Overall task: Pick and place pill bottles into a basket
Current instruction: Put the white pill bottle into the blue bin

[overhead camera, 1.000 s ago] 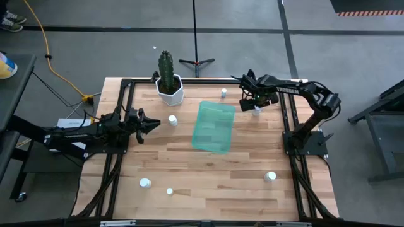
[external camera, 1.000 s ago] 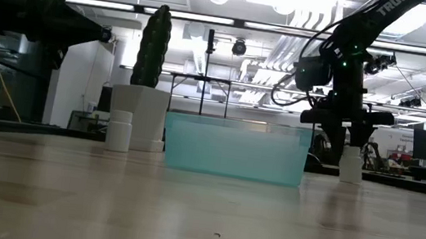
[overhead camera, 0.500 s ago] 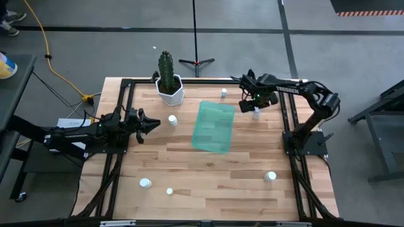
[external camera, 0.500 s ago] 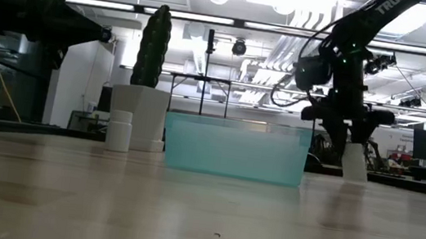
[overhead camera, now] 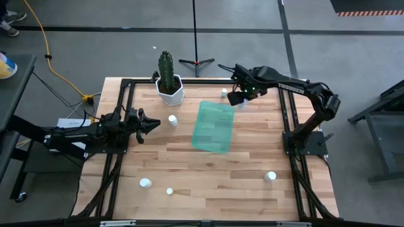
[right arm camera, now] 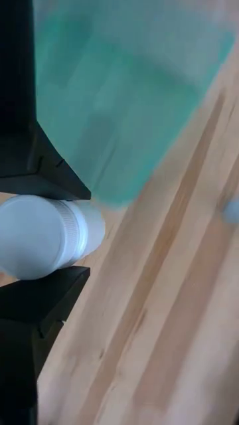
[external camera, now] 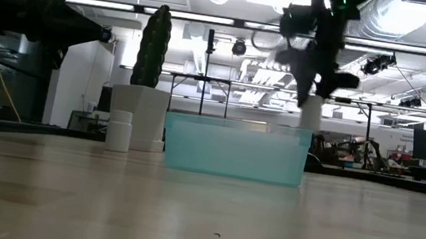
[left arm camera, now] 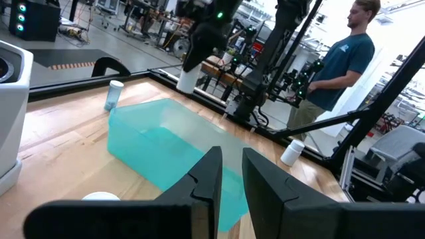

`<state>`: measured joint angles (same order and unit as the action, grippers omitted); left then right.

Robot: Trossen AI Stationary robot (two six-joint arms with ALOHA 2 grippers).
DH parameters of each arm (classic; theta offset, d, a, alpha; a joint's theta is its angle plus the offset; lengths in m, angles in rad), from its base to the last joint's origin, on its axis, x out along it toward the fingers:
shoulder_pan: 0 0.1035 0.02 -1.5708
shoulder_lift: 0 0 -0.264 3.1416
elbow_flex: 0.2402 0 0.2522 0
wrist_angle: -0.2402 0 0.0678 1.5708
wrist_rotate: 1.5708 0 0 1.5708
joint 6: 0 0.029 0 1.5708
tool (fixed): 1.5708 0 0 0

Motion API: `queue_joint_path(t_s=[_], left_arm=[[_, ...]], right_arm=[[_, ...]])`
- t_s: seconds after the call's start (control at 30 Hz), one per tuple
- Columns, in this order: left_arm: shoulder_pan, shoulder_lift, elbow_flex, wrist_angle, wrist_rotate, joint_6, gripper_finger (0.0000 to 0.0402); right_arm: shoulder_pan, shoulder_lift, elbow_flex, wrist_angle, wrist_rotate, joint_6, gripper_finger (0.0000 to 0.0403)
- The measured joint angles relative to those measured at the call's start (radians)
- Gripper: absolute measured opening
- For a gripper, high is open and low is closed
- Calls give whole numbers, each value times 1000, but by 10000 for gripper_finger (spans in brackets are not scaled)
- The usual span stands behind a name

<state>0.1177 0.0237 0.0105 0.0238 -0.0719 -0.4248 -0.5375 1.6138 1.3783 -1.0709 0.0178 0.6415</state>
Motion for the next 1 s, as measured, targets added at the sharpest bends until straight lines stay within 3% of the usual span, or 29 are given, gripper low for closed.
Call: queue_joint_path(t_s=[0.27, 0.43, 0.67, 1.0], left_arm=[[0, 0, 0, 0, 0, 0, 95], [0, 0, 0, 0, 0, 0, 95], [0, 0, 0, 0, 0, 0, 95], [0, 0, 0, 0, 0, 0, 95]], right_arm=[[143, 15, 54, 156, 37, 13, 152], [203, 82, 53, 158, 78, 9, 153], [225, 192, 53, 175, 108, -11, 156], [224, 304, 53, 200, 70, -31, 153]])
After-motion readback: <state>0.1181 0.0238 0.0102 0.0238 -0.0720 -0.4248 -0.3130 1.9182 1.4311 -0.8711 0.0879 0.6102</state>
